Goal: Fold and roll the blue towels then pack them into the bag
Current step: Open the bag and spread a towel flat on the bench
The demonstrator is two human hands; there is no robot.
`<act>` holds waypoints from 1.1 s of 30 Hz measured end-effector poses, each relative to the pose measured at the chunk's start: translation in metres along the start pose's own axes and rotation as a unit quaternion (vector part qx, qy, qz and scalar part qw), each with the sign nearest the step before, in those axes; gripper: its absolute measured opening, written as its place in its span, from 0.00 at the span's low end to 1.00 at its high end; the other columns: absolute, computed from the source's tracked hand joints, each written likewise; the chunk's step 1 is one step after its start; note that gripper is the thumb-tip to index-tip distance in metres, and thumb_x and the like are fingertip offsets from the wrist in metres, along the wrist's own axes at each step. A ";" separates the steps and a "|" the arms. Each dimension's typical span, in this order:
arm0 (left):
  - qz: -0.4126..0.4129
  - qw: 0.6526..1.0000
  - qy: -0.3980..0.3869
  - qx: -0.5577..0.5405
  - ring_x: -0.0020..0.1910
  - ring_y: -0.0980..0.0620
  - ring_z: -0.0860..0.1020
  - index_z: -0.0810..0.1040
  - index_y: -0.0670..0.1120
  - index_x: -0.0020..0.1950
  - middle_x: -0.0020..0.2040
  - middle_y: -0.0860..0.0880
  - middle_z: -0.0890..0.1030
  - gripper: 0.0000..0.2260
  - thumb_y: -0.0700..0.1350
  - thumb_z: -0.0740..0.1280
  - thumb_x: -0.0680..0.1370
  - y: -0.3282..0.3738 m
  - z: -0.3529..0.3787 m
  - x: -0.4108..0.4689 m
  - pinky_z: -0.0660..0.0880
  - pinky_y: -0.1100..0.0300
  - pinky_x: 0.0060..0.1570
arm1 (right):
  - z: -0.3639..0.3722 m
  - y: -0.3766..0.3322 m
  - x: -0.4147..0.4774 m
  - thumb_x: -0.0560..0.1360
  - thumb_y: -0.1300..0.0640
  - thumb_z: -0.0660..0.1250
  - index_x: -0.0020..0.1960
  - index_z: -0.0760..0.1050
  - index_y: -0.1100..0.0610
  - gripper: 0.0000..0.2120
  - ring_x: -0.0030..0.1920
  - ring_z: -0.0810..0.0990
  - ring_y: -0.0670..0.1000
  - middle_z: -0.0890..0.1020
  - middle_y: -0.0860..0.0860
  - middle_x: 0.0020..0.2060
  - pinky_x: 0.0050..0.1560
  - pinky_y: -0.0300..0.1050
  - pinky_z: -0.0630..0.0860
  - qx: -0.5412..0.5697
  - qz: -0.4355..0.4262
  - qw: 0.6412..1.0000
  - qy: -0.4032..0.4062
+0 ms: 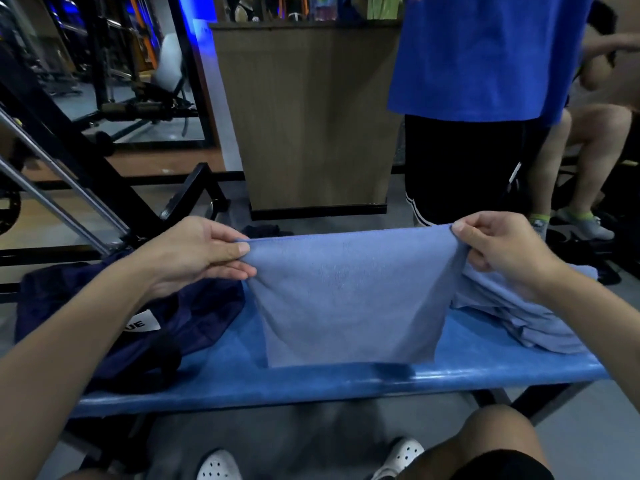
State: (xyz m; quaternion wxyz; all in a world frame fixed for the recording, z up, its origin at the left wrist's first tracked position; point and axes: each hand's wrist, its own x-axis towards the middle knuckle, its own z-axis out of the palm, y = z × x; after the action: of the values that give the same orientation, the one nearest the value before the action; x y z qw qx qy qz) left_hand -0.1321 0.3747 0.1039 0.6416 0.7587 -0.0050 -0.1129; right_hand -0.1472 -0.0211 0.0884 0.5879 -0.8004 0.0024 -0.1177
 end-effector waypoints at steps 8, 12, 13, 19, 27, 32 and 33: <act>0.019 0.998 0.040 0.041 0.38 0.44 0.85 0.75 0.35 0.56 0.46 0.35 0.81 0.06 0.36 0.65 0.81 -0.025 0.004 0.032 0.82 0.58 0.33 | 0.025 0.034 0.033 0.82 0.65 0.58 0.43 0.71 0.58 0.10 0.29 0.81 0.46 0.77 0.57 0.35 0.33 0.38 0.79 -0.006 0.016 1.000 -0.016; 0.093 0.989 0.113 0.036 0.38 0.45 0.85 0.75 0.38 0.53 0.45 0.37 0.80 0.02 0.36 0.64 0.82 -0.016 0.007 0.050 0.83 0.56 0.36 | 0.037 0.035 0.052 0.83 0.64 0.56 0.45 0.70 0.56 0.10 0.37 0.83 0.45 0.79 0.57 0.39 0.38 0.37 0.80 -0.015 -0.039 0.999 0.034; 0.117 0.984 0.127 0.036 0.38 0.46 0.85 0.75 0.39 0.51 0.44 0.37 0.80 0.01 0.36 0.64 0.82 -0.013 0.007 0.054 0.84 0.57 0.38 | 0.039 0.033 0.056 0.83 0.64 0.56 0.45 0.70 0.56 0.10 0.38 0.83 0.44 0.79 0.56 0.39 0.39 0.38 0.80 -0.015 -0.056 0.997 0.049; 0.249 0.952 0.164 0.061 0.37 0.55 0.83 0.76 0.37 0.56 0.44 0.41 0.81 0.07 0.30 0.65 0.79 -0.020 0.012 0.059 0.81 0.63 0.46 | 0.039 0.039 0.050 0.83 0.63 0.56 0.47 0.71 0.56 0.09 0.45 0.82 0.48 0.80 0.55 0.44 0.49 0.42 0.80 0.000 -0.096 0.994 0.053; 0.122 0.979 0.103 0.129 0.33 0.53 0.83 0.81 0.46 0.45 0.34 0.49 0.83 0.13 0.27 0.69 0.75 -0.143 0.019 0.025 0.79 0.64 0.36 | 0.037 0.133 -0.019 0.79 0.67 0.62 0.43 0.74 0.62 0.07 0.35 0.81 0.45 0.82 0.59 0.39 0.39 0.39 0.74 -0.094 0.058 0.989 -0.099; 0.046 0.985 0.067 0.153 0.32 0.51 0.82 0.82 0.46 0.43 0.37 0.46 0.82 0.12 0.28 0.71 0.74 -0.190 0.020 0.000 0.78 0.60 0.37 | 0.038 0.155 -0.055 0.77 0.70 0.65 0.38 0.76 0.59 0.11 0.29 0.71 0.39 0.76 0.50 0.31 0.34 0.31 0.67 -0.180 0.093 0.956 -0.212; 0.046 0.984 0.056 0.163 0.32 0.54 0.81 0.82 0.46 0.43 0.36 0.47 0.81 0.12 0.29 0.72 0.73 -0.192 0.019 -0.004 0.77 0.63 0.37 | 0.036 0.155 -0.059 0.77 0.69 0.65 0.39 0.77 0.60 0.10 0.29 0.71 0.40 0.76 0.50 0.31 0.34 0.32 0.66 -0.179 0.098 0.953 -0.224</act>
State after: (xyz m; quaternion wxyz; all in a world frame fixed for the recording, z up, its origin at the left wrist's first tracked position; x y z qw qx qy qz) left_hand -0.1654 0.3910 -0.0852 0.5129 0.8573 -0.0228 -0.0380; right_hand -0.1771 -0.0264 -0.0788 0.4289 -0.8942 -0.0293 0.1250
